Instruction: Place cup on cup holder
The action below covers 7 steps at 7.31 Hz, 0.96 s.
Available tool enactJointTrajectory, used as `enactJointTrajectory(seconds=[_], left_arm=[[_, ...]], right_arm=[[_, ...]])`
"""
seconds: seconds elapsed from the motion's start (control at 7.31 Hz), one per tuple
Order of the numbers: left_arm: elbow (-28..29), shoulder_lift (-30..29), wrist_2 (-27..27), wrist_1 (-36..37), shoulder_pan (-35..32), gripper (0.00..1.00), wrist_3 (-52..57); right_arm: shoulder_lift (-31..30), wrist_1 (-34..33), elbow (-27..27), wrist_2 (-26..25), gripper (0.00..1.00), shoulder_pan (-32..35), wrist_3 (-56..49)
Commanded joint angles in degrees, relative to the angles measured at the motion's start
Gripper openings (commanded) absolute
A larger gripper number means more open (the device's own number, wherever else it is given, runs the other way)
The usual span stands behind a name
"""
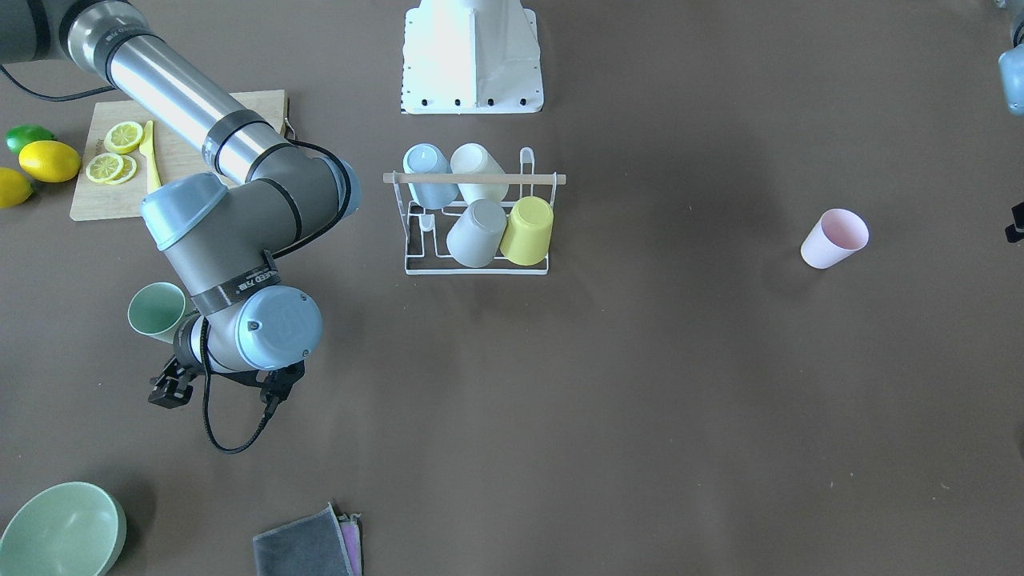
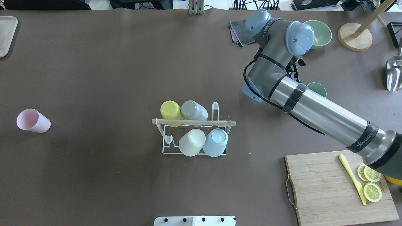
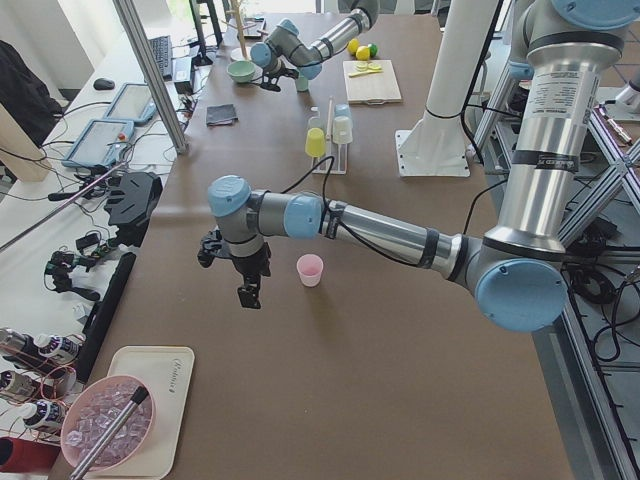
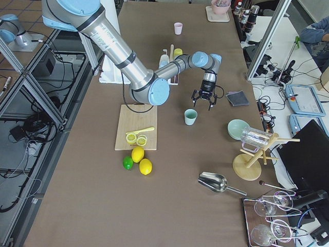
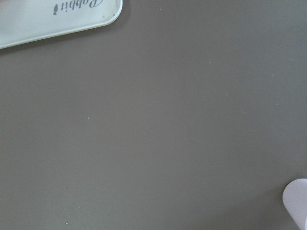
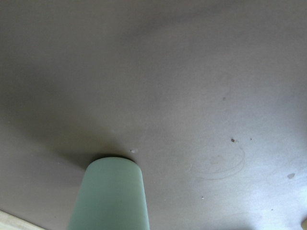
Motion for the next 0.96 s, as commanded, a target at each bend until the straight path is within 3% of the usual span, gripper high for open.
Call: enactJointTrajectory(seconds=[0.0,0.41,0.68,0.82], left_arm=[[2.0,-6.8,3.9,7.6,2.1,0.98,0.0],[11.7,-16.8,3.8,16.1,2.3,0.98,4.6],[12.3,-16.9,3.6,16.6,2.2,0.98,7.6],[12.7,-16.8,0.7,16.6,2.4,0.98,7.5]], right_arm=[[0.0,0.5,-1.0,-2.2,1.00,-1.7,-3.6],[-0.6,0.8,-1.8,-2.2,1.00,-1.8,-5.9],[-0.3,-0.1,-1.6,-1.6,1.00,-1.8,-5.6],[-0.1,-0.9,-1.2,-0.8,1.00,-1.7,-5.2]])
